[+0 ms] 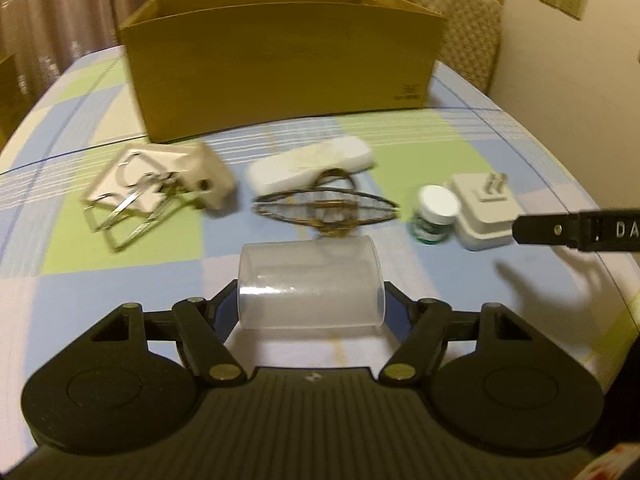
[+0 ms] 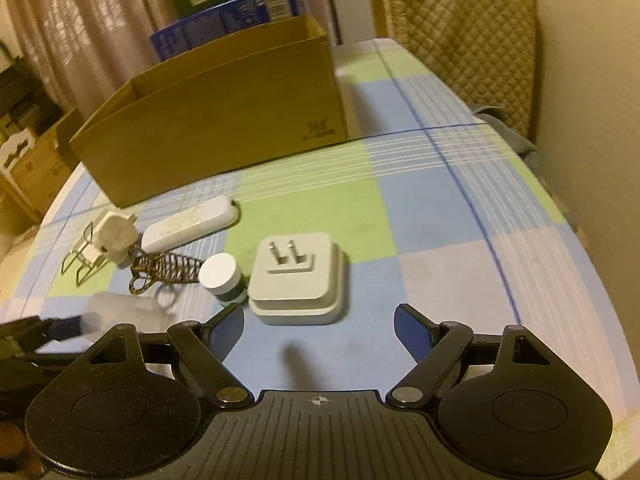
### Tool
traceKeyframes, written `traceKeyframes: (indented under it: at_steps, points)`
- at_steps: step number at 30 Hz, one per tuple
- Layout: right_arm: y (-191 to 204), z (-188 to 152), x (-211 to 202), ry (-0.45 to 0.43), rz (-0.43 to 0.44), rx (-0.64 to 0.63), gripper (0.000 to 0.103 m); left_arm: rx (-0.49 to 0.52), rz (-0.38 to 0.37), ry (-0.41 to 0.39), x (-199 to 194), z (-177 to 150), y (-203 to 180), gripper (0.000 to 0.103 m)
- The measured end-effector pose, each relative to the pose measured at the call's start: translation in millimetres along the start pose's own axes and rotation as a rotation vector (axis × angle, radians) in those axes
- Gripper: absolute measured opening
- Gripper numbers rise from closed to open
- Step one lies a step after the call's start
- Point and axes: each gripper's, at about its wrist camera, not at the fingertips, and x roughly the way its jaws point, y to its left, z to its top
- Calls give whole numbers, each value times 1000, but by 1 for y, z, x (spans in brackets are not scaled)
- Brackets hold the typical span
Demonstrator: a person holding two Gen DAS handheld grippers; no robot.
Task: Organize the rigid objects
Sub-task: 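Grasp the clear plastic container with the left tool while the right tool approaches the white plug adapter, then close the right tool on the white plug adapter while the left tool holds the container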
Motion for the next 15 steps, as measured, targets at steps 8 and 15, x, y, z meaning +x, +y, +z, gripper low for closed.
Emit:
traceKeyframes:
  at_steps: [8,15]
  points:
    - [14,3,28,7,-25,-79,79,-34,11,-17,-4,3,11,68]
    - [24,9,47,3,-74,-126,79,-20,10,-8,0,-2,8,68]
